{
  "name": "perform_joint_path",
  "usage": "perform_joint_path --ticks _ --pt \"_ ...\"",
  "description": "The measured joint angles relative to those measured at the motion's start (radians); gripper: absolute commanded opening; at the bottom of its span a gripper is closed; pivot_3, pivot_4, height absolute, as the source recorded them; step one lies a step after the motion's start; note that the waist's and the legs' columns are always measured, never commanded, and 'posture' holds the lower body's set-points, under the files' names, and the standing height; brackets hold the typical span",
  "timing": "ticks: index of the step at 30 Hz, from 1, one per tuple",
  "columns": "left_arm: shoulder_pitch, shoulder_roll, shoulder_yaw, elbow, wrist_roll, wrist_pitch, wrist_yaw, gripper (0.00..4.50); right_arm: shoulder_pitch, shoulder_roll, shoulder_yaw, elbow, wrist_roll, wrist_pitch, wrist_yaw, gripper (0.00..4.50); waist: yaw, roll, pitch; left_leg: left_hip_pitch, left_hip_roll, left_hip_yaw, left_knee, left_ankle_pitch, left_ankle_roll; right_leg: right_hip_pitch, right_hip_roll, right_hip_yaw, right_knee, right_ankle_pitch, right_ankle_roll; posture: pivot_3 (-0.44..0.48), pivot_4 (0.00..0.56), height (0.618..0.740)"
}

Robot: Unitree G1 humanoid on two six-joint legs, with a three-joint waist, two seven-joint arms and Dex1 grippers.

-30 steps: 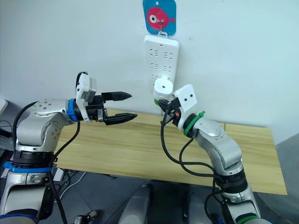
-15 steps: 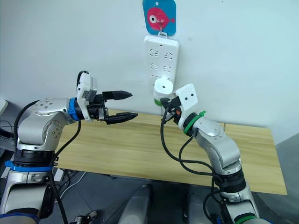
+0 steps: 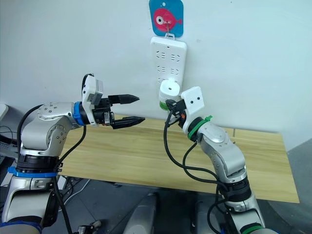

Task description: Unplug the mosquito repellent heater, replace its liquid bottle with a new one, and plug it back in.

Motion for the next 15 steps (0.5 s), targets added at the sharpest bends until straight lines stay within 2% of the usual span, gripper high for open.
perform_joint_path --ticks 5,9,12,14,15 --pt "-0.005 0.0 -0.002 0.008 0.002 0.0 -0.009 4.5 0.015 -0.03 -0.008 -0.041 0.037 0.039 0.032 0.05 -0.002 0.0 0.0 0.001 0.0 0.0 -0.001 0.0 0.0 0.001 0.0 0.001 0.0 0.0 0.0 0.334 0.18 0.74" --pt "-0.007 0.003 -0.014 0.049 0.028 -0.02 -0.015 4.5 0.064 -0.152 -0.003 -0.161 0.13 0.108 0.156 0.05 -0.002 0.0 0.0 0.001 0.0 0.001 -0.001 0.0 0.0 0.0 0.0 0.001 -0.001 0.0 0.0 0.334 0.182 0.74" --pt "-0.006 0.024 -0.014 0.093 0.053 -0.037 -0.012 4.5 0.1 -0.241 -0.044 -0.238 0.21 0.163 0.222 0.05 -0.002 0.0 0.0 0.001 0.0 0.0 -0.001 0.0 0.0 0.001 0.0 0.001 -0.001 0.0 0.0 0.334 0.182 0.74" --pt "-0.006 0.034 -0.014 0.108 0.065 -0.039 -0.002 4.5 0.117 -0.308 -0.099 -0.259 0.25 0.184 0.257 0.4 -0.002 0.0 0.0 0.001 0.001 0.001 0.0 0.0 0.0 0.001 0.0 0.001 -0.001 0.0 0.0 0.336 0.181 0.74" --pt "-0.006 0.052 -0.013 0.122 0.071 -0.034 0.007 4.5 0.134 -0.382 -0.148 -0.262 0.272 0.191 0.291 0.64 0.0 0.0 0.0 0.001 0.0 0.001 0.0 0.0 0.0 0.001 0.0 0.001 -0.001 0.0 0.0 0.335 0.181 0.74"
